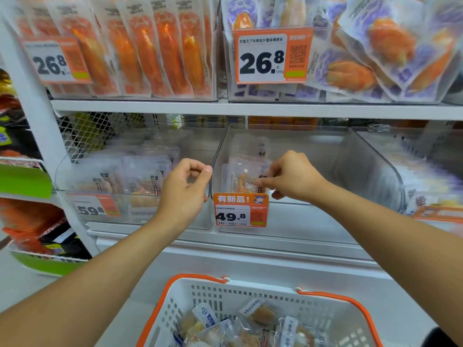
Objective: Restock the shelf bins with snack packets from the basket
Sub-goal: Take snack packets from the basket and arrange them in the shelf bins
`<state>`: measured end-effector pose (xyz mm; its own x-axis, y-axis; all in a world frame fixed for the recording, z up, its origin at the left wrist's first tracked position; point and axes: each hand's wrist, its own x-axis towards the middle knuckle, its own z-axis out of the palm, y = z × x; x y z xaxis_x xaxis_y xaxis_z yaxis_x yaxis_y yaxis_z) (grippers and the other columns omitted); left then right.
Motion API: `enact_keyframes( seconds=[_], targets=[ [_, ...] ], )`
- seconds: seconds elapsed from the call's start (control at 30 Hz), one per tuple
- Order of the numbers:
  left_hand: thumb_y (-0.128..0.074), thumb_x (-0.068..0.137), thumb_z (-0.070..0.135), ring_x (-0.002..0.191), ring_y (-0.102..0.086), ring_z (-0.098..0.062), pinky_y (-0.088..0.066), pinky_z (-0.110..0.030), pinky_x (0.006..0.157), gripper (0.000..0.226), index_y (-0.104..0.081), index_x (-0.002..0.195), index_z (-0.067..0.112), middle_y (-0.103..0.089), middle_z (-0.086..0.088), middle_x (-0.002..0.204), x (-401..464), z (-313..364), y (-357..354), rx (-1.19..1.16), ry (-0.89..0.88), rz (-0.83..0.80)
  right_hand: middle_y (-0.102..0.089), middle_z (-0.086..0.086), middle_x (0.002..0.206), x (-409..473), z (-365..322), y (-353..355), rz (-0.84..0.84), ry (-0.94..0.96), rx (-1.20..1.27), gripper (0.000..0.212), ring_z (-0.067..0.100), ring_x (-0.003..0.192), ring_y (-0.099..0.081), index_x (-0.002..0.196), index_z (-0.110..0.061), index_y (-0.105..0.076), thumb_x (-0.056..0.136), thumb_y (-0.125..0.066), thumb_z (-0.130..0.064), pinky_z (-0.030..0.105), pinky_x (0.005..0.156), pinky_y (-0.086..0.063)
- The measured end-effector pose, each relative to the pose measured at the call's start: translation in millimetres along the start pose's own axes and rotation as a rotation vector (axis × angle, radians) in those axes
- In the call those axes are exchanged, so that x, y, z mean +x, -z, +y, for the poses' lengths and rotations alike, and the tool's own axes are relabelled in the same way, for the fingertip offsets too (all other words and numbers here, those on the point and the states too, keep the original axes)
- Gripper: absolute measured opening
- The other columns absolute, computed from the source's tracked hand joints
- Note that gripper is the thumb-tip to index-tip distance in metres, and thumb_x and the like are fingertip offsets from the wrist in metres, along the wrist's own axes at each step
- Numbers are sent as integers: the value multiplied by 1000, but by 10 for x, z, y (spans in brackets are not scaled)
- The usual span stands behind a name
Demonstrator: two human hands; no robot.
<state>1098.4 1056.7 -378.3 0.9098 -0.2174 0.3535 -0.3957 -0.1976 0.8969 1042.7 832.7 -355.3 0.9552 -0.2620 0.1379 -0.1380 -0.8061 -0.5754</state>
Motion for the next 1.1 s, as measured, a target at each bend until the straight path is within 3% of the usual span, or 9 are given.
enact_keyframes(
  seconds=[0.17,0.33,0.43,0.5,0.57,0.63,0.7,0.9,1.1],
  targets=[
    [-58,97,34,61,-52,-21,-42,-35,56,26,-54,76,18,-54,-3,65,-7,-21,12,69,-13,-23,-68,10,56,-99,58,184,196,66,-116,47,19,50,-66,66,-4,-72,84,-74,-47,41,63,-60],
    [-58,86,21,51,-41,-10,-34,-27,53,31,-52,58,10,-48,-3,52,-115,52,110,372,-261,-197,-49,9,45,-475,-161,216,497,377,-79,58,19,44,-45,51,-5,-50,93,-62,-43,32,51,-39],
    [-58,84,29,61,-54,-12,-42,-30,60,22,-56,63,21,-57,5,60,-305,-63,174,773,-240,-757,-41,2,45,-908,-193,-287,149,541,-36,53,18,46,-36,51,-12,-47,96,-60,-36,30,50,-31],
    [-61,89,33,74,-64,-18,-54,-39,73,9,-63,82,27,-65,5,75,-506,-245,193,1007,0,-1184,-47,-3,52,-1189,1,-803,-290,540,-125,42,14,50,-41,57,-20,-50,94,-63,-33,29,53,-32],
    [-61,92,40,84,-66,-17,-56,-42,88,19,-63,104,26,-68,2,93,-743,-411,183,1189,228,-1450,-66,2,89,-1459,345,-1281,-790,350,-355,16,13,78,-59,92,-18,-66,92,-68,-33,27,70,-41],
    [-60,93,46,99,-63,-19,-52,-42,95,33,-60,118,24,-64,0,108,-932,-507,155,1308,280,-1545,-53,11,136,-1708,778,-1586,-1122,62,-580,65,26,120,-54,142,-11,-45,89,-72,-37,32,93,-44],
    [-57,95,46,103,-56,-18,-48,-34,93,38,-57,127,25,-57,6,109,-1062,-533,105,1315,209,-1534,-46,14,144,-1854,1116,-1649,-1162,-34,-646,90,31,127,-49,153,-10,-24,85,-76,-38,36,102,-44],
    [-54,98,42,87,-42,-11,-35,-25,82,39,-53,133,26,-36,21,82,-1182,-505,-67,1214,101,-1531,-49,11,141,-1983,1525,-1677,-1066,-152,-537,88,27,122,-52,148,-13,-32,79,-83,-30,30,94,-43],
    [-54,98,44,81,-47,-6,-38,-24,76,39,-54,131,25,-43,20,86,-1120,-485,-260,1162,42,-1539,-59,1,79,-1897,1550,-1768,-1007,-131,-535,18,20,86,-51,81,-11,-65,89,-74,-25,24,68,-36]
  ],
)
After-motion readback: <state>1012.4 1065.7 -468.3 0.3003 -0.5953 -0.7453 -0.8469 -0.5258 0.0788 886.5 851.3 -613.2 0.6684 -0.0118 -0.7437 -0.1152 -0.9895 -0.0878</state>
